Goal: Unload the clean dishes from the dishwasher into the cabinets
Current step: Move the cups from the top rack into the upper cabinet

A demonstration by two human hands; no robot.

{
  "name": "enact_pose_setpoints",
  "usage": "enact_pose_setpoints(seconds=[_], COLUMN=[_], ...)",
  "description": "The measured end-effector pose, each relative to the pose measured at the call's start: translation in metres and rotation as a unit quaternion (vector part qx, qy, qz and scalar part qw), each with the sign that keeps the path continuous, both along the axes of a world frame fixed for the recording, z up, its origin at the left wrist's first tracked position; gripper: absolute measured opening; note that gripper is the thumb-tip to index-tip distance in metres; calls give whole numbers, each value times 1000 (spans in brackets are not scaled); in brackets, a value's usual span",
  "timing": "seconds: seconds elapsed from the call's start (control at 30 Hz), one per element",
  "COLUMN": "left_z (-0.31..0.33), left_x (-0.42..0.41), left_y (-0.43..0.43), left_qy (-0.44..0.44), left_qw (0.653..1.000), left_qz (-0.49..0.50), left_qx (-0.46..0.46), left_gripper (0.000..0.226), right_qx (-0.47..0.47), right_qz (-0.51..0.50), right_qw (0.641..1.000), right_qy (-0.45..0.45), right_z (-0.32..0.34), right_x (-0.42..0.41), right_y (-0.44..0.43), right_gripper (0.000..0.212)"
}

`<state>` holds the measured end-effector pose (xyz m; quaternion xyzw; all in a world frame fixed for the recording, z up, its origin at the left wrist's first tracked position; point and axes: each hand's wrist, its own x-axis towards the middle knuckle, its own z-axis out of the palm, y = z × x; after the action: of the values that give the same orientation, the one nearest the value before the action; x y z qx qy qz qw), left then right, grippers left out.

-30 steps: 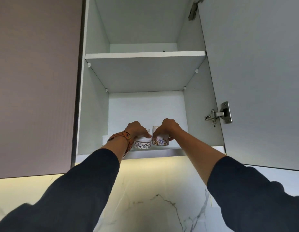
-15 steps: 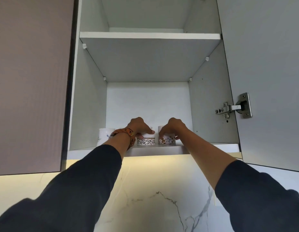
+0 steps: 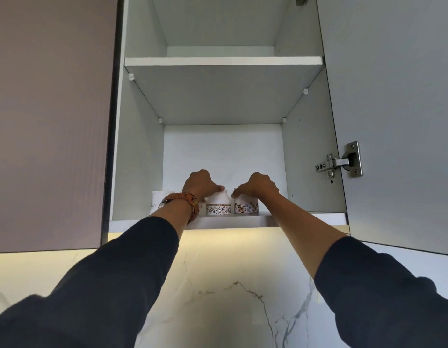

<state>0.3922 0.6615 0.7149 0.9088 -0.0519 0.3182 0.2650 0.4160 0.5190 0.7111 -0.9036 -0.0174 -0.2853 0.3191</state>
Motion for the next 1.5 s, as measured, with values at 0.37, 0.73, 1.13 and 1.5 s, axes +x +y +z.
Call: enact_pose_setpoints(seconds=[0.37,0.73,1.13,1.5], left_z=[-6,-70,-113,-185], left_x=[-139,-284,-403,-503], left_y=[-2,-15,-74,-183], left_qy=[-27,21,63,122], left_qw=[1000,998,996,988], left_qz=[1,-50,-59,-80], left_qx=[-14,-29,-35,-54], left_gripper=[57,53,65,60], right_qx=[-39,-24,-15,-31], right_qz=[-14,-10,-25,-2], right_qw=[999,999,997,994], right_qy=[-13,39,65,105], right_z=[-9,-74,-117,-182], right_x=[-142,-302,-426,-535], right_y=[11,1,-64,-161], right_gripper=[67,62,72,48])
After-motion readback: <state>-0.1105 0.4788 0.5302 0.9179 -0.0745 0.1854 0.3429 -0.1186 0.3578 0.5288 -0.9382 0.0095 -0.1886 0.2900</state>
